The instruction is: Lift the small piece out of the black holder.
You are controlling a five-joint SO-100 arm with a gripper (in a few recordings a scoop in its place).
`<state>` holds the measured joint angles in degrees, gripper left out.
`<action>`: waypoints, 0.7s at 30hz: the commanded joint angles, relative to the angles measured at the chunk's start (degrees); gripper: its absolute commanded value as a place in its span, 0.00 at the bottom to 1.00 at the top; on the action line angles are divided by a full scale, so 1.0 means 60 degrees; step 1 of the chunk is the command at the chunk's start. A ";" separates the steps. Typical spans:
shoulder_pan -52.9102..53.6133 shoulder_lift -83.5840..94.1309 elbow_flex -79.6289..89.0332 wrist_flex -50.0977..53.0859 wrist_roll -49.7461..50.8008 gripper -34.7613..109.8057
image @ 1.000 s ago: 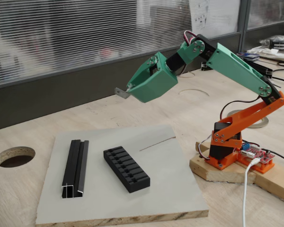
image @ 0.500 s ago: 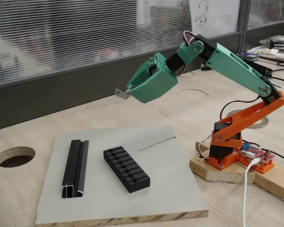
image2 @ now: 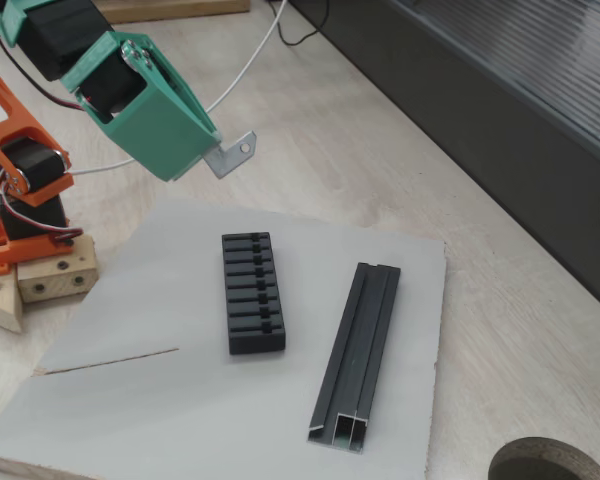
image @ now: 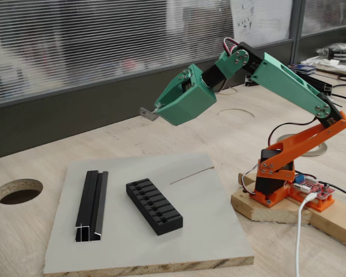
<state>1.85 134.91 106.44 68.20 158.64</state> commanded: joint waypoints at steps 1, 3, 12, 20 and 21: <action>0.0117 0.0732 -0.0190 0.0117 0.0103 0.27; 0.0117 0.0732 -0.0190 0.0117 0.0103 0.27; 0.0132 0.0688 -0.1392 0.0132 0.0103 0.27; 0.0132 0.0674 -0.1362 0.0146 0.0103 0.27; 0.0132 0.0674 -0.1362 0.0161 0.0103 0.27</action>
<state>1.85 134.91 99.93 68.64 158.64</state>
